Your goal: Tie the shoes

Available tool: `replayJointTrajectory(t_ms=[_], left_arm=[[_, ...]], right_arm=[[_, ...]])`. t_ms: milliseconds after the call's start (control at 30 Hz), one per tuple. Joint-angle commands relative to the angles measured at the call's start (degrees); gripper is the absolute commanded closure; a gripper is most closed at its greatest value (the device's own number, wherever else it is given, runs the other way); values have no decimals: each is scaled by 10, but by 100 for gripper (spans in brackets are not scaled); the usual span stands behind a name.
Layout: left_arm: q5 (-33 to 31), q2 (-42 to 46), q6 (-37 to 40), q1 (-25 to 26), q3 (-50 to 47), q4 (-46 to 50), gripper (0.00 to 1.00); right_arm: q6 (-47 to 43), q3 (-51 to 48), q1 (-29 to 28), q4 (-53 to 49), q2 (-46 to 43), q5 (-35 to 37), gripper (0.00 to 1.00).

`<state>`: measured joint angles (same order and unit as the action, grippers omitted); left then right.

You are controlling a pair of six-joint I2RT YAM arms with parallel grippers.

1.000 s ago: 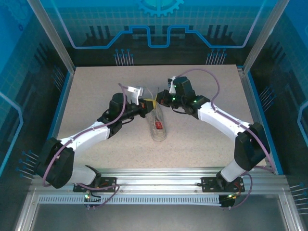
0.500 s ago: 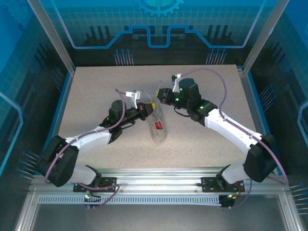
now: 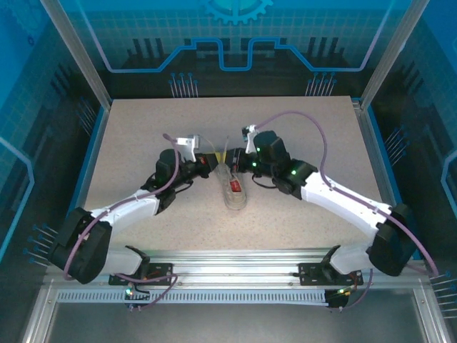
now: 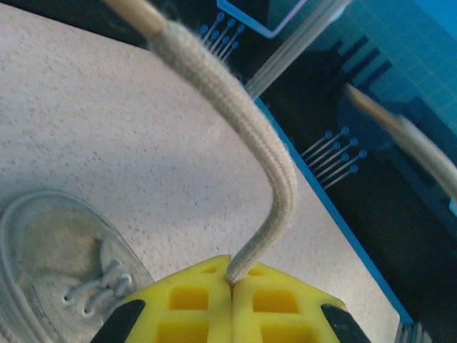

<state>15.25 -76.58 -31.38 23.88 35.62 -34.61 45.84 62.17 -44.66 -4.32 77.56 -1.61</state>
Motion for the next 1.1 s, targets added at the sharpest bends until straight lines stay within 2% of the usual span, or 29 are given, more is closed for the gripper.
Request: replayJointTrajectory(t_ms=[0, 233, 433, 767, 833, 967, 1067], left_arm=[[41, -25, -37, -8, 46, -16, 100], [67, -100, -154, -3, 72, -151, 100], [65, -92, -172, -10, 11, -176, 100], [73, -131, -226, -16, -86, -339, 100], [73, -141, -226, -18, -94, -346, 100], [56, -128, -200, -26, -117, -319, 86], [42, -93, -183, -46, -141, -287, 84]], right_arm=[[-49, -27, -34, 4, -39, 55, 100], [-78, -51, -68, 65, -50, 51, 100], [-88, -34, -76, 89, 1, 17, 100], [-69, -11, -36, 180, 77, -33, 100], [-64, -9, -27, 186, 88, -39, 100], [-64, -3, -19, 174, 101, -37, 100], [-77, 6, -17, 161, 109, -57, 100]])
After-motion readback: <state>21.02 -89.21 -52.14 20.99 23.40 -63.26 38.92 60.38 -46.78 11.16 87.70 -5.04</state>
